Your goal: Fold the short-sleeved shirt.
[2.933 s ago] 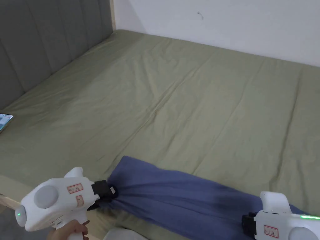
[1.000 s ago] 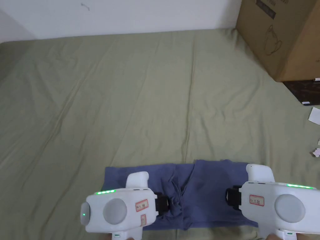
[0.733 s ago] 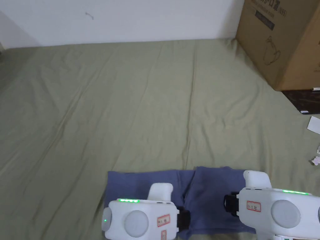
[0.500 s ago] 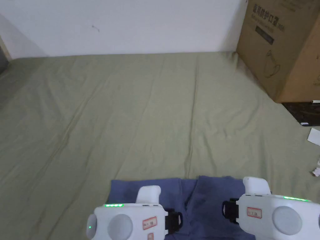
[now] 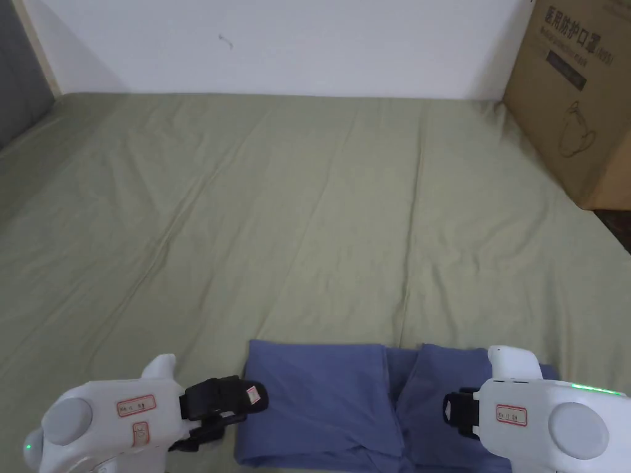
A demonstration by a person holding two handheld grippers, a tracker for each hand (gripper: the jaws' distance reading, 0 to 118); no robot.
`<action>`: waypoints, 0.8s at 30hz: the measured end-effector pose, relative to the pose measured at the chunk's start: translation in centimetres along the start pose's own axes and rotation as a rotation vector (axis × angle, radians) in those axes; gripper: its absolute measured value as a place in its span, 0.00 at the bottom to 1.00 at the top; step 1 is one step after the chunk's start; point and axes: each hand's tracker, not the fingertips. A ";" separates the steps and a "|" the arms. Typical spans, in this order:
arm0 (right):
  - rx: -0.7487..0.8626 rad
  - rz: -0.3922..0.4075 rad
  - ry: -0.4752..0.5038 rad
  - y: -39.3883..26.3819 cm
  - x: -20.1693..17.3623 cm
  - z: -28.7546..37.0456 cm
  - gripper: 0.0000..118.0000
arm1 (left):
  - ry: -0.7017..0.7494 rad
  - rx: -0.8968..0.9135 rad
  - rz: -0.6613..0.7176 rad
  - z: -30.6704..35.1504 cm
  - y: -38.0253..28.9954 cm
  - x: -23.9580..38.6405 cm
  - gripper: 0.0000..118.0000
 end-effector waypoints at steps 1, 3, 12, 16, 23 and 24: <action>-0.005 0.005 0.000 0.0 -0.1 -0.2 0.02 | -0.040 -0.012 0.026 -0.8 -0.4 -0.4 1.00; -0.011 0.019 -0.013 0.1 -0.4 -0.4 0.02 | -0.116 0.047 0.039 -1.6 -0.9 -1.1 1.00; -0.040 0.031 -0.019 0.7 -0.7 -1.0 0.02 | -0.089 -0.126 -0.005 -6.1 1.1 -1.1 0.08; -0.045 0.043 -0.032 0.9 -1.0 -1.1 0.02 | -0.196 -0.032 0.125 -3.8 2.1 -2.2 0.08; -0.041 0.047 -0.035 1.4 -1.8 -1.3 0.02 | -0.141 0.007 0.048 1.9 4.5 -2.9 0.08; -0.043 0.047 -0.033 1.5 -1.9 -1.3 0.02 | -0.128 0.025 0.028 3.1 4.6 -2.6 0.08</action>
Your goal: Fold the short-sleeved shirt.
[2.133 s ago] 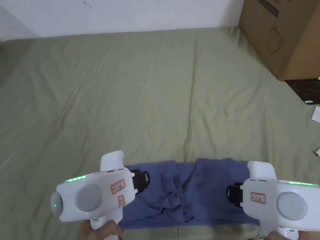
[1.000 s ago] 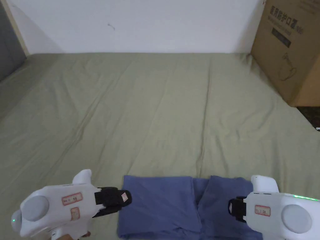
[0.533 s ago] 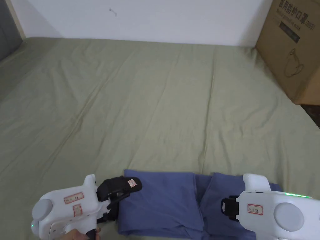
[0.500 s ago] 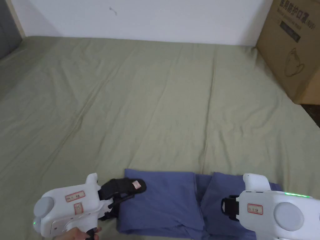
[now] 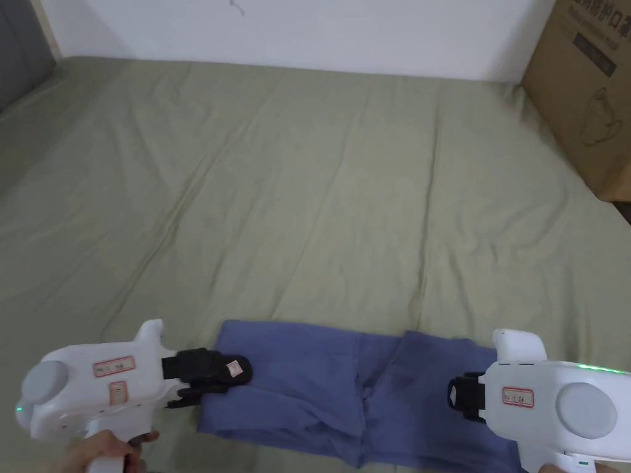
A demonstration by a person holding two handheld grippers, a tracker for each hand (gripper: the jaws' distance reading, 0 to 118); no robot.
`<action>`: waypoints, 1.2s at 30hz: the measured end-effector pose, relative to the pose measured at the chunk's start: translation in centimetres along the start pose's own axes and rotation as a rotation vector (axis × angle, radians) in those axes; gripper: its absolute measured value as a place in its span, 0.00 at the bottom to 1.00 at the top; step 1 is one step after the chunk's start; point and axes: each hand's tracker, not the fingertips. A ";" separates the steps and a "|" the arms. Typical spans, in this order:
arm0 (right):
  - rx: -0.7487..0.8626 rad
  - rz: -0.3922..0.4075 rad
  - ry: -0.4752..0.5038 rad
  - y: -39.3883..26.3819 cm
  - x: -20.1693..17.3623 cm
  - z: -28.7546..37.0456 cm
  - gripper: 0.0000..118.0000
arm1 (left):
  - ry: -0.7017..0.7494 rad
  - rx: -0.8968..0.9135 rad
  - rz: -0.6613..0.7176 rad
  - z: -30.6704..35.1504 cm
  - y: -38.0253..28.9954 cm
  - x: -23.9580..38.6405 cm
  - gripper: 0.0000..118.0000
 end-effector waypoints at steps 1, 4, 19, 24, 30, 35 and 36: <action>-0.002 0.000 0.001 0.0 -0.2 0.0 0.02 | 0.013 0.011 -0.007 1.2 0.5 -0.1 0.08; -0.008 0.020 -0.001 0.1 -0.7 -0.1 0.02 | 0.089 0.036 -0.032 4.7 1.9 -0.3 0.08; -0.015 -0.007 0.029 -0.5 0.2 -0.5 0.02 | 0.283 0.115 -0.198 10.2 1.8 7.8 0.08; 0.009 -0.017 0.020 -0.6 1.4 0.1 0.02 | 0.238 0.083 -0.362 6.3 0.8 15.2 0.08; 0.035 -0.080 0.022 -1.1 4.0 0.9 0.02 | 0.118 -0.058 -0.444 -3.1 -1.5 19.5 0.08; 0.031 -0.135 0.008 -1.9 6.5 0.8 0.02 | 0.110 -0.286 -0.463 -12.0 -3.8 19.5 0.62; 0.029 -0.146 0.006 -2.0 6.9 0.8 0.02 | 0.113 -0.307 -0.455 -13.4 -4.3 19.2 0.80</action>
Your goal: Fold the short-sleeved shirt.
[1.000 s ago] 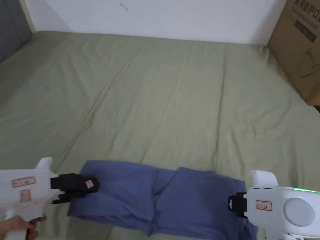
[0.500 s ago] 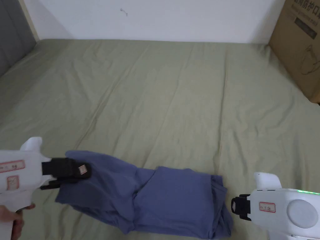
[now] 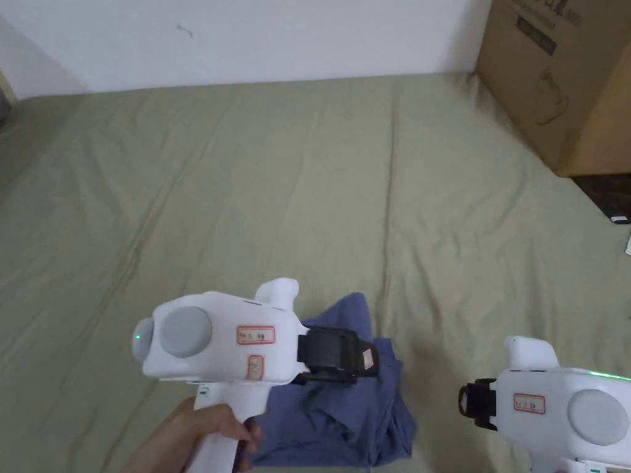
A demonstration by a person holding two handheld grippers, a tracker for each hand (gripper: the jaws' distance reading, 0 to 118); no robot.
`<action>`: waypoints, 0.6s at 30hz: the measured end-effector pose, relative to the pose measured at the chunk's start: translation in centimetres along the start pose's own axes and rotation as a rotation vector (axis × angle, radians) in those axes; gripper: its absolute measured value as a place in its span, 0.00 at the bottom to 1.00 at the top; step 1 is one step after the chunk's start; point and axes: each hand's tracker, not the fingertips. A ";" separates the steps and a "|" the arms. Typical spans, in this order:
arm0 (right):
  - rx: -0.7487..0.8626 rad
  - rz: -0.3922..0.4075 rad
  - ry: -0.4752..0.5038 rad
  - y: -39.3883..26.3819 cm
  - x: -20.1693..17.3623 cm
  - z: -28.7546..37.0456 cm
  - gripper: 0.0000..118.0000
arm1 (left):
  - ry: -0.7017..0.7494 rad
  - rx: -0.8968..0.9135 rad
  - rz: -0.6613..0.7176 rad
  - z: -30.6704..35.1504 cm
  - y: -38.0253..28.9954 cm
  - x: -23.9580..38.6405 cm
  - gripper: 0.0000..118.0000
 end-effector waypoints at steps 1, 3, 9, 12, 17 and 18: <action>-0.003 -0.009 -0.003 -0.1 0.3 0.0 0.02 | 0.011 -0.017 -0.007 -1.2 -0.2 0.0 0.94; -0.001 -0.026 -0.014 -0.3 0.9 0.1 0.02 | 0.064 0.000 -0.011 -1.9 -0.4 0.1 0.93; -0.002 -0.045 -0.015 -0.6 1.8 0.4 0.02 | 0.098 0.087 0.115 1.6 -0.6 -3.1 0.82; -0.002 -0.041 -0.016 -0.6 1.7 0.2 0.02 | 0.197 0.127 0.163 2.7 -1.6 -5.3 0.16; -0.004 -0.035 0.002 -0.6 1.0 -0.2 0.02 | 0.153 0.106 0.261 1.7 -3.4 -7.1 0.04; -0.006 -0.033 0.005 -0.5 0.9 -0.3 0.02 | 0.109 0.108 0.263 1.3 -3.5 -6.9 0.04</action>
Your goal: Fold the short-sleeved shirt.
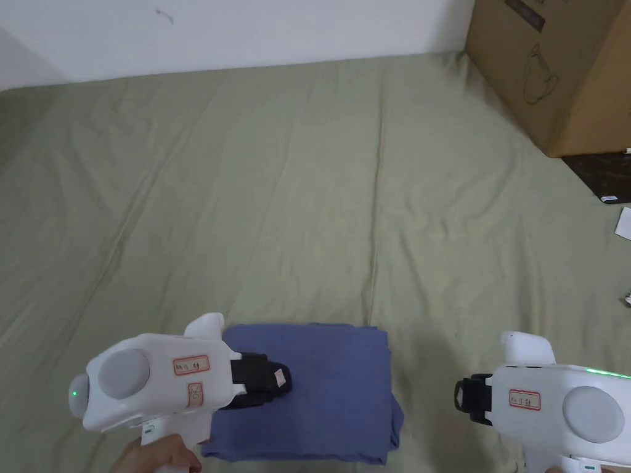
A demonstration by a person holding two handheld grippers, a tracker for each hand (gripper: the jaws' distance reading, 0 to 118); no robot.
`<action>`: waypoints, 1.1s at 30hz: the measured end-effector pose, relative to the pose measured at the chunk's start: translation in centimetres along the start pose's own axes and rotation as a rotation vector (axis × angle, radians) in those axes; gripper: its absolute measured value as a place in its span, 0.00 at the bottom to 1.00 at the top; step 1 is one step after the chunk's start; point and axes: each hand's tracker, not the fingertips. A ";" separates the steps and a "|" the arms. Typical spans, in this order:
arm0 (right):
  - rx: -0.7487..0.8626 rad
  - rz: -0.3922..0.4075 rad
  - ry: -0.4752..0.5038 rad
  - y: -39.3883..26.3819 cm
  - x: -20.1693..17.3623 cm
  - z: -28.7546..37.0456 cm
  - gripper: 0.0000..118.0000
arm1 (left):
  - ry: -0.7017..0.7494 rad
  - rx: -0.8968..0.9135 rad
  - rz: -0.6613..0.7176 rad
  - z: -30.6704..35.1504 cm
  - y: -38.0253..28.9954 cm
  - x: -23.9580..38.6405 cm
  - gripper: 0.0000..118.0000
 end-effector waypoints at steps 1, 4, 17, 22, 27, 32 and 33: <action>0.000 0.000 0.000 0.0 -0.1 -0.1 0.02 | -0.017 -0.002 -0.008 -0.6 -0.2 0.3 0.04; -0.002 0.000 0.003 0.0 -0.2 -0.2 0.02 | -0.003 -0.040 -0.034 -3.3 -1.1 1.9 0.04; -0.002 -0.011 -0.015 -0.3 0.7 0.6 0.02 | -0.056 -0.239 -0.166 -10.4 -5.0 7.8 0.04; 0.025 0.001 0.004 0.5 -0.2 1.8 0.02 | -0.103 -0.167 -0.204 -6.5 -3.5 7.8 0.04; 0.071 0.094 0.065 2.3 -4.0 3.0 0.02 | -0.131 0.021 -0.149 1.2 -0.8 4.4 0.04; 0.076 0.207 0.197 3.7 -9.7 2.7 0.02 | -0.086 0.150 0.037 7.1 -0.6 -3.1 0.04; 0.064 0.235 0.210 3.7 -10.7 2.0 0.02 | -0.074 0.164 0.069 7.8 -1.0 -4.3 0.04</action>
